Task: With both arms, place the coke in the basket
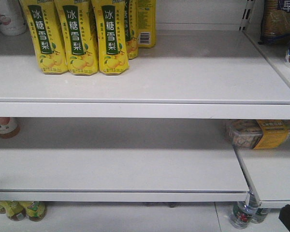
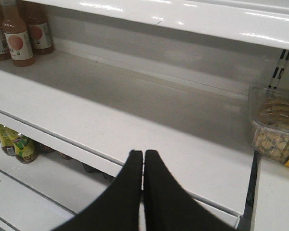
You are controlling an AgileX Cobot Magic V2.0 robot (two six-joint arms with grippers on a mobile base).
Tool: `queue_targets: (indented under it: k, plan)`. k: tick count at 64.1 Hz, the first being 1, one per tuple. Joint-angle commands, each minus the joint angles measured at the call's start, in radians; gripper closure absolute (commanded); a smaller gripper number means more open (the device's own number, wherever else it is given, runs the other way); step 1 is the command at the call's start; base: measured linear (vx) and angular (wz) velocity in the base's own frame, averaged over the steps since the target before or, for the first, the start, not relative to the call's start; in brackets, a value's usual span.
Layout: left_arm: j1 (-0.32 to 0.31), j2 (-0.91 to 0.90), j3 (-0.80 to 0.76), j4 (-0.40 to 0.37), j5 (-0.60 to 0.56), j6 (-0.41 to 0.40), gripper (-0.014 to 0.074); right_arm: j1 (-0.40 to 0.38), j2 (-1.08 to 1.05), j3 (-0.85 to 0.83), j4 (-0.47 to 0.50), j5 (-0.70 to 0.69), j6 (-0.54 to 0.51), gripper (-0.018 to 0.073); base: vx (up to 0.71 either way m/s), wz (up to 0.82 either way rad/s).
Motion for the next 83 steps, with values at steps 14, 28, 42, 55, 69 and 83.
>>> queue_targets:
  k: [14, 28, 42, 55, 69, 83]
  plan:
    - [0.002, -0.026, -0.03, 0.058, -0.162, 0.038, 0.0603, -0.004, 0.01, -0.024, 0.02, -0.064, -0.003, 0.0564, 0.0, 0.0]
    - [0.002, -0.026, -0.03, 0.057, -0.162, 0.038, 0.0603, -0.004, 0.01, -0.024, 0.02, -0.064, -0.003, 0.0564, 0.0, 0.0]
    - [0.002, -0.026, -0.03, 0.057, -0.161, 0.038, 0.0603, -0.004, 0.01, -0.024, 0.02, -0.063, -0.003, 0.0564, 0.0, 0.0]
    - [0.002, -0.025, -0.03, 0.057, -0.161, 0.038, 0.0603, -0.004, 0.01, -0.024, 0.02, -0.063, -0.003, 0.0564, 0.0, 0.0]
    - [0.002, -0.023, -0.03, 0.057, -0.154, 0.038, 0.0603, -0.004, 0.01, -0.024, 0.02, -0.063, -0.003, 0.0564, 0.0, 0.0]
    - [0.002, -0.022, -0.03, 0.057, -0.153, 0.038, 0.0603, -0.004, 0.01, -0.024, 0.02, -0.063, -0.003, 0.0564, 0.0, 0.0]
